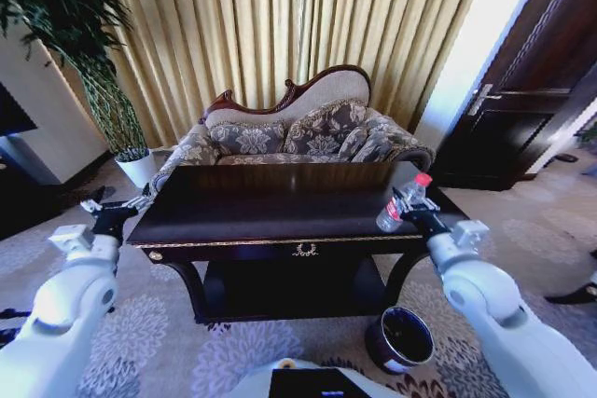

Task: Move to the front of the table and place the trash on the table into the trash bin.

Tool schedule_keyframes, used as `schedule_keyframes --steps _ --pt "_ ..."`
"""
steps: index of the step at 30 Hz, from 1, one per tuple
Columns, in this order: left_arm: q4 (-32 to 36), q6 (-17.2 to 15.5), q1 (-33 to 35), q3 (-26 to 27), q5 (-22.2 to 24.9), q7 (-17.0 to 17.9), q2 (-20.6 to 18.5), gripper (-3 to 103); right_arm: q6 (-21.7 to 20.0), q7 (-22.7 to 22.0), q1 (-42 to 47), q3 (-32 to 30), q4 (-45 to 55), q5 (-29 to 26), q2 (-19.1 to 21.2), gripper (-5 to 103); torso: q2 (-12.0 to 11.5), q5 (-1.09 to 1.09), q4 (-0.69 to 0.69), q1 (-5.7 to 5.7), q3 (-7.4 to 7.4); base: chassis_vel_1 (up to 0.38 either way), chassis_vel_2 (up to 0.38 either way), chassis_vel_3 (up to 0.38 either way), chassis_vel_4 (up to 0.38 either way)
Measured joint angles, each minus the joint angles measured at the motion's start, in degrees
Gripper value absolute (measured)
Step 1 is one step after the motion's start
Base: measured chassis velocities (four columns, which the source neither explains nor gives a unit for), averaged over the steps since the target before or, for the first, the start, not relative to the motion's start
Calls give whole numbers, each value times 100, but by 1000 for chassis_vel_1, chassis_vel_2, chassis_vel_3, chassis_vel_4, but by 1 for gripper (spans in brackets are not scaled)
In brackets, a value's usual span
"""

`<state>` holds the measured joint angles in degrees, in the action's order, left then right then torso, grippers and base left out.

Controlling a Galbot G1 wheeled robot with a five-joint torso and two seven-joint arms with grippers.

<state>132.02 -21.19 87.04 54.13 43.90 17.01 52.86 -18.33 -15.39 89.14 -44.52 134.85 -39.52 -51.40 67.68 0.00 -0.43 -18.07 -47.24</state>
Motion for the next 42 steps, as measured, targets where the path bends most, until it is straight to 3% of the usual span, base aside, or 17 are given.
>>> schedule_keyframes --steps 5,13,42 --pt "243 -217 22 19 52 -80 -38 100 -26 -1 200 -36 308 23 -119 26 0 -1 1 0 -1 0 0 0 0" --pt "527 -282 199 -10 -26 -10 -30 100 -38 -2 514 -42 667 170 -339 26 -1 -1 1 -1 -1 0 0 0 0" --pt "755 -241 552 -139 -329 42 221 100 -16 6 711 70 729 573 -634 26 -1 -1 1 0 -1 90 -86 -88 84"
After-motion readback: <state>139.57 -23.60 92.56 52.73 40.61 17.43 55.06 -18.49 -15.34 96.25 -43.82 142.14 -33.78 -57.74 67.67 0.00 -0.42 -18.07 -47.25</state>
